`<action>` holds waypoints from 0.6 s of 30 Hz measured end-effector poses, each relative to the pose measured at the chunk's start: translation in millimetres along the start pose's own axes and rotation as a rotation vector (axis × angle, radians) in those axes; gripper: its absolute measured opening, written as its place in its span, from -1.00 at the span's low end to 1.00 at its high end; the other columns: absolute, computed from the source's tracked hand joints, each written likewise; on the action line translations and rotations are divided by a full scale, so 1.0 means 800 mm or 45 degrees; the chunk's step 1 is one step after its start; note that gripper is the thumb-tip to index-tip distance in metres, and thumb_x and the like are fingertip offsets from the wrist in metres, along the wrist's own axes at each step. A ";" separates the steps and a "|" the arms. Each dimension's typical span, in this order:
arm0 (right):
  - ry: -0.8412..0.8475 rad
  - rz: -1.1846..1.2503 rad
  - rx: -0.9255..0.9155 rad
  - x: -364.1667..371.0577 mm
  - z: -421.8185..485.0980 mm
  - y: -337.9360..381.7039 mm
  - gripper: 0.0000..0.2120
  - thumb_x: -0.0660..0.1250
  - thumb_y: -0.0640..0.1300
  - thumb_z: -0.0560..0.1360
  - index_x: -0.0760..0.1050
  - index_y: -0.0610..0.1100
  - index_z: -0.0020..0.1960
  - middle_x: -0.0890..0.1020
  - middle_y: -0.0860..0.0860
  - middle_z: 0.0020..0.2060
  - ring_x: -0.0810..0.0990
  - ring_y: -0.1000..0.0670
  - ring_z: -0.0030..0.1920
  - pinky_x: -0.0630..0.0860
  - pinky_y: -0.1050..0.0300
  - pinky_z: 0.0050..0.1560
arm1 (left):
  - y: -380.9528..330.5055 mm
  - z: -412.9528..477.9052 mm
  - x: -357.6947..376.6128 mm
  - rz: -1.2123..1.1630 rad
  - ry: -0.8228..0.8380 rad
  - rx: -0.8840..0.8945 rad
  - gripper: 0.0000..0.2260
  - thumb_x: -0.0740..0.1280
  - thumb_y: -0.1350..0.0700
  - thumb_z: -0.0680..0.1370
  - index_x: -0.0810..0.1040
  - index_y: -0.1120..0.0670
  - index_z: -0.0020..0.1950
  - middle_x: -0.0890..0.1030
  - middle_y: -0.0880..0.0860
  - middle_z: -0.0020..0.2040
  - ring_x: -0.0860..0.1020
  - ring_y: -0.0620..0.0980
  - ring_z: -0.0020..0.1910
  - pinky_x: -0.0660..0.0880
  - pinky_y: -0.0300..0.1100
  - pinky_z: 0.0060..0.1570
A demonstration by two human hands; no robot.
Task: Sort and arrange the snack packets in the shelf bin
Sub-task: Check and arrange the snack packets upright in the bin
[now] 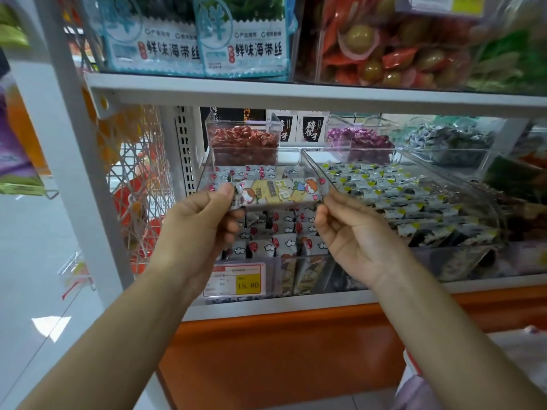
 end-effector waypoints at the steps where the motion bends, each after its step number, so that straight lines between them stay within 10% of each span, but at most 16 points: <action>1: -0.012 0.004 -0.011 0.000 0.001 0.000 -0.84 0.22 -0.41 0.49 0.52 -0.27 -0.01 0.61 -0.04 -0.46 0.61 0.09 -0.44 0.54 0.31 -0.43 | 0.000 0.000 0.002 -0.057 0.028 -0.020 -0.65 0.30 0.06 0.51 0.56 0.01 -0.50 0.52 -0.01 -0.45 0.41 -0.16 -0.51 0.43 -0.37 -0.49; 8: -0.035 -0.471 -0.266 -0.001 -0.001 0.006 -0.82 0.36 -0.06 0.40 0.53 -0.19 -0.24 0.57 -0.14 -0.28 0.63 -0.04 -0.35 0.56 0.17 -0.41 | -0.004 0.000 0.003 0.191 0.116 0.176 -0.87 0.29 0.21 0.50 0.57 0.14 -0.24 0.57 -0.01 -0.43 0.52 -0.13 -0.43 0.53 -0.34 -0.34; 18: 0.058 -0.766 -0.437 -0.002 0.000 0.006 -0.78 0.28 -0.31 0.51 0.64 -0.07 -0.05 0.66 -0.07 -0.08 0.67 -0.05 -0.08 0.60 0.15 -0.14 | -0.002 0.004 0.003 0.128 0.282 0.079 -0.84 0.36 0.11 0.39 0.65 0.10 -0.08 0.67 0.08 -0.08 0.63 -0.04 -0.14 0.54 -0.30 -0.21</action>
Point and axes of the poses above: each hand's wrist, its own z-axis towards the middle knuckle, its own x-axis out of the palm, y = z × x, the point moved 3 cm from there along z, towards the middle knuckle
